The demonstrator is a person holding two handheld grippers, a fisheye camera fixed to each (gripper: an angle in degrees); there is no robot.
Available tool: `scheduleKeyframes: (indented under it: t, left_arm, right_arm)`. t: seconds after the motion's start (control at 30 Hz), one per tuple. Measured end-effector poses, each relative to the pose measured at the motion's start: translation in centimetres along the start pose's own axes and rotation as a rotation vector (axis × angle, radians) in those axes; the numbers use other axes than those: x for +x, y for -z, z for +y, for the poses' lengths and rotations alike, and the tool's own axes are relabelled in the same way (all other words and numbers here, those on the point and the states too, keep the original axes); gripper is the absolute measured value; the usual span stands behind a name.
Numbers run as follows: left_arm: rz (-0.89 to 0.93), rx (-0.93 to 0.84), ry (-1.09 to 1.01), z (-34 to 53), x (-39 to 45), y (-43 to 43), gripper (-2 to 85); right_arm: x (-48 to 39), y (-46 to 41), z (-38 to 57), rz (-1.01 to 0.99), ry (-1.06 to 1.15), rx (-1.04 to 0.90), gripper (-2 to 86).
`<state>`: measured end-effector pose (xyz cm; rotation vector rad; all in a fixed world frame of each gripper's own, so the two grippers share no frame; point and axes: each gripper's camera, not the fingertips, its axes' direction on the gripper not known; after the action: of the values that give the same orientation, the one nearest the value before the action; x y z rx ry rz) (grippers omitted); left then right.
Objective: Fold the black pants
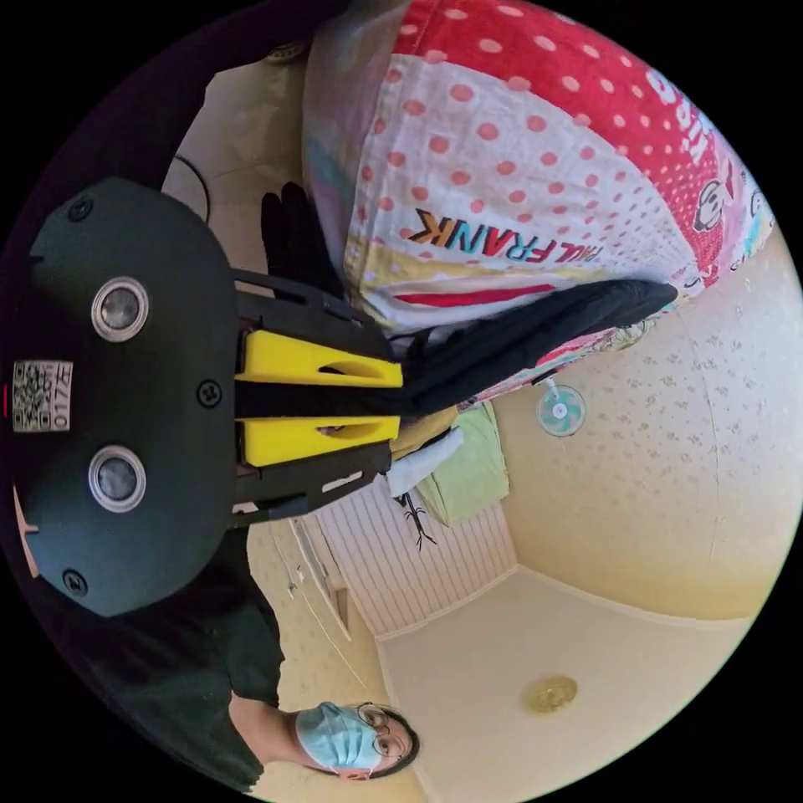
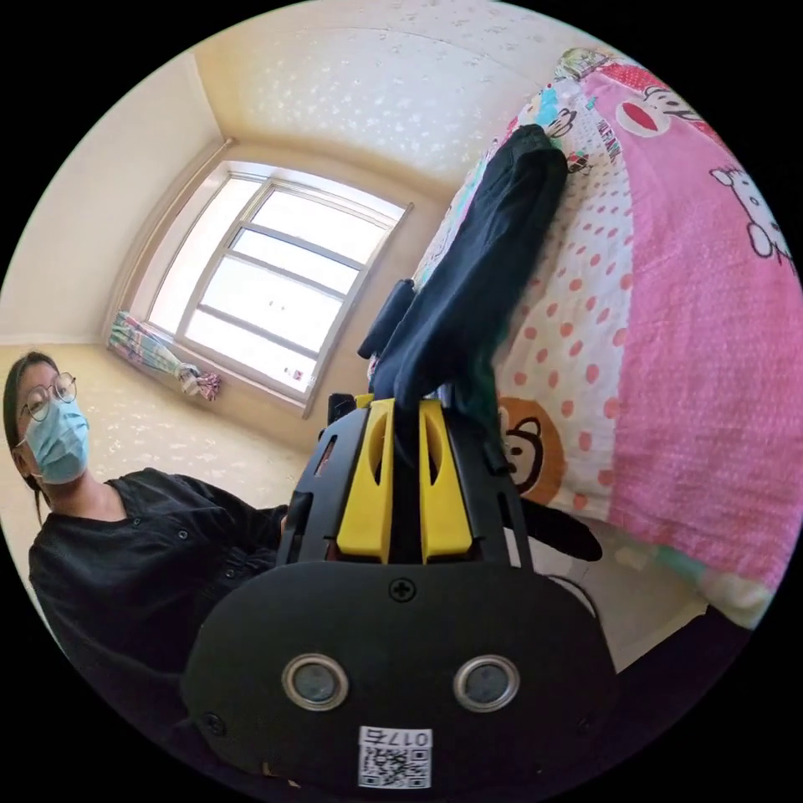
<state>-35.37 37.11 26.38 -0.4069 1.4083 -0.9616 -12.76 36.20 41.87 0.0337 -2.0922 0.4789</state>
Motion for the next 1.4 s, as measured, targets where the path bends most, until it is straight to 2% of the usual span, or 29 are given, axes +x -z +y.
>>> scheduleKeyframes:
  t: [0.13,0.27,0.37,0.47,0.6,0.8,0.9,1.03,1.23,1.27,1.33,1.4]
  left_arm:
    - [0.1,-0.008,-0.122,-0.6,6.5,0.7,5.4]
    - [0.047,-0.024,-0.418,-2.2,18.3,1.4,5.3]
    - [0.012,0.036,-0.623,-3.0,26.8,2.4,5.3]
    - [0.088,0.108,-0.761,-4.0,34.0,2.7,5.2]
    - [0.247,0.16,-0.952,-6.0,43.2,2.5,5.1]
    - [0.282,0.255,-0.99,-9.8,51.0,1.1,5.1]
    - [0.241,0.302,-0.957,-12.6,51.8,-0.4,5.1]
    - [0.129,0.328,-0.815,-18.3,47.6,-3.3,5.1]
    - [0.021,0.216,-0.605,-31.1,33.2,-8.8,5.1]
    - [0.036,0.192,-0.514,-32.9,29.2,-9.7,5.1]
    - [0.056,0.193,-0.392,-33.7,23.5,-10.6,5.1]
    - [-0.052,0.193,-0.304,-32.0,17.8,-11.4,5.1]
  right_arm:
    - [-8.1,0.6,0.4,-0.061,0.19,-0.02,2.9]
    - [-17.7,0.7,0.0,0.002,0.402,-0.044,2.0]
    - [-26.4,0.5,0.2,0.072,0.586,0.007,1.4]
    - [-34.3,1.0,0.1,0.09,0.758,0.08,1.0]
    - [-43.6,2.5,-1.2,0.015,0.998,0.107,0.7]
    - [-52.7,3.6,-5.0,0.082,1.11,0.169,0.6]
    - [-53.7,3.8,-8.7,0.098,1.057,0.185,0.6]
    - [-48.9,2.8,-16.3,0.141,0.857,0.193,0.6]
    - [-34.8,0.1,-28.0,0.222,0.614,0.173,0.7]
    - [-33.0,-0.2,-28.9,0.225,0.584,0.17,0.7]
    - [-26.0,-1.8,-30.6,0.164,0.442,0.18,0.8]
    - [-21.8,-3.7,-30.0,0.185,0.379,0.172,0.8]
